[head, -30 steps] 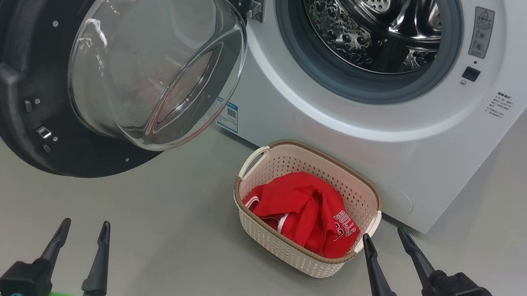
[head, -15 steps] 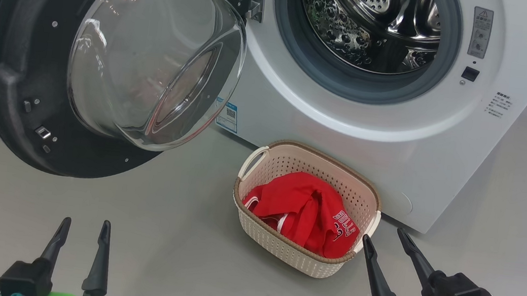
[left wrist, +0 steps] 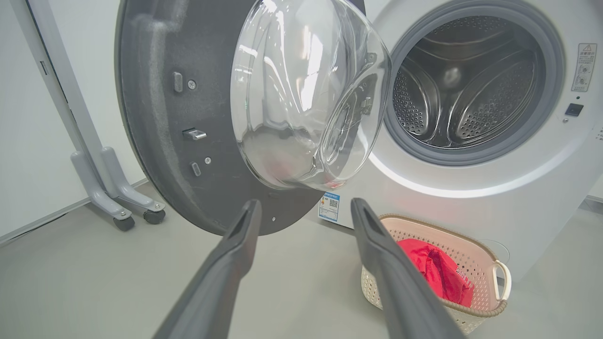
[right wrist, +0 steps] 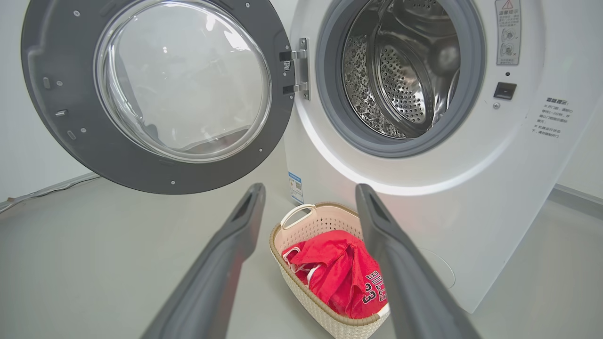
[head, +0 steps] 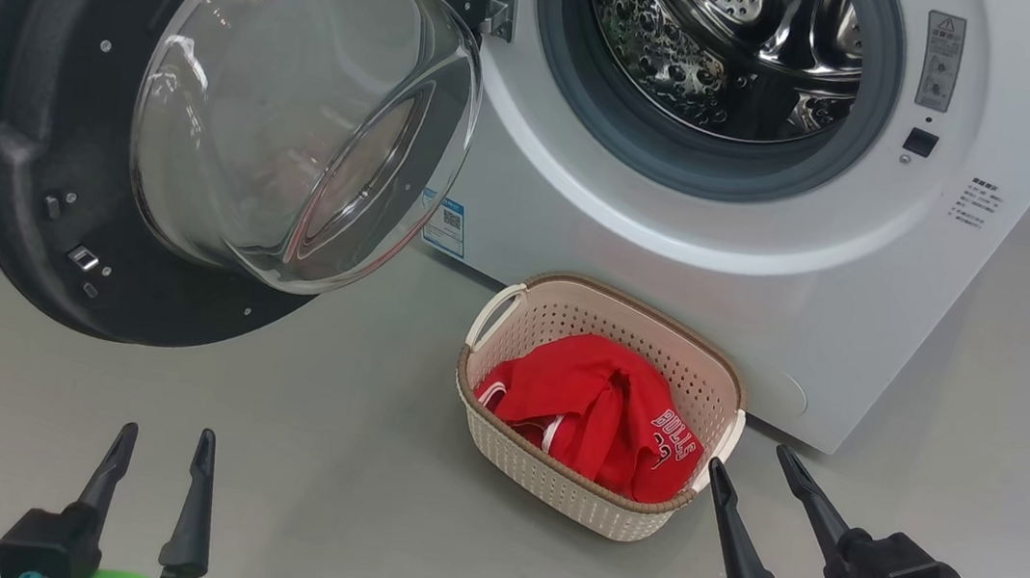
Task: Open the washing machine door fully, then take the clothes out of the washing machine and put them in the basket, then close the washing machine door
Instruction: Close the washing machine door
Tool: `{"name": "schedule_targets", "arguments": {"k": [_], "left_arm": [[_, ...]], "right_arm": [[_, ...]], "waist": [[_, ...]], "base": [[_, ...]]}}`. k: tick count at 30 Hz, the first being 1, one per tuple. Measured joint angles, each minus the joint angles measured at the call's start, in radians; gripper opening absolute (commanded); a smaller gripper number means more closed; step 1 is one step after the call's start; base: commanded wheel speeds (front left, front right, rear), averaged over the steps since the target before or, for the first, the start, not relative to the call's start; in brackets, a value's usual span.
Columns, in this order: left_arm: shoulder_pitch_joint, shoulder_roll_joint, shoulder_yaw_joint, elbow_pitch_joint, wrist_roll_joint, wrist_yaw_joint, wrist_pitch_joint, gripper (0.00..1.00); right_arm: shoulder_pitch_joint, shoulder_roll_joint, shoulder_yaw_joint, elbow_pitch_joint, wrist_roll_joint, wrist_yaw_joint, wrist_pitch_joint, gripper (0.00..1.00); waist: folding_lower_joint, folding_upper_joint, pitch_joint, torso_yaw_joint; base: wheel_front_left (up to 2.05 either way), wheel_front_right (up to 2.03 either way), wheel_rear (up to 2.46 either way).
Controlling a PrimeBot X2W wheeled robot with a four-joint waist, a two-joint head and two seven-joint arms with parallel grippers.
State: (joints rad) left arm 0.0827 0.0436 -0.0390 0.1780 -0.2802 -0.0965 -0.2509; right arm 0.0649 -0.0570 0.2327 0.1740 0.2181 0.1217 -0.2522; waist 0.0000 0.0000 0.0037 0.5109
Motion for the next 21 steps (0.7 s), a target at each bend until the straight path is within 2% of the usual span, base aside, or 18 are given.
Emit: {"name": "schedule_targets", "arguments": {"k": [1,2,3,4,14,21], "left_arm": [[0.000,0.000,0.000,0.000,0.000,0.000,0.000,0.87],[0.000,0.000,0.000,-0.001,0.000,-0.001,0.000,0.09],[0.000,0.000,0.000,-0.001,0.000,-0.001,0.000,0.09],[0.000,0.000,0.000,-0.001,0.000,-0.001,0.000,0.00],[0.000,0.000,0.010,-0.015,0.000,-0.001,0.000,0.00],[-0.012,0.011,0.138,-0.087,-0.053,-0.001,0.000,0.00]], "right_arm": [[0.000,0.000,0.000,0.000,0.000,0.000,0.000,1.00],[0.000,0.000,0.000,0.000,0.000,0.000,0.000,1.00],[0.000,0.000,0.000,0.000,0.000,0.000,0.000,1.00],[0.000,0.000,0.000,0.000,0.000,0.000,0.000,1.00],[0.000,0.000,0.000,0.000,0.000,0.000,0.000,1.00],[-0.015,-0.005,0.024,-0.007,-0.014,0.000,0.000,1.00]], "waist": [[0.0000,0.0000,0.001,0.000],[0.0000,0.0000,0.002,0.000],[0.0000,0.0000,0.002,0.000],[0.0000,0.0000,0.003,0.000],[0.0000,0.0000,0.010,-0.001],[0.0000,0.0000,0.041,-0.002]], "base": [[0.00,0.00,0.00],[0.00,0.00,0.00],[0.00,0.00,0.00],[0.00,0.00,0.00],[0.00,0.00,0.00],[0.00,0.00,0.00]]}}
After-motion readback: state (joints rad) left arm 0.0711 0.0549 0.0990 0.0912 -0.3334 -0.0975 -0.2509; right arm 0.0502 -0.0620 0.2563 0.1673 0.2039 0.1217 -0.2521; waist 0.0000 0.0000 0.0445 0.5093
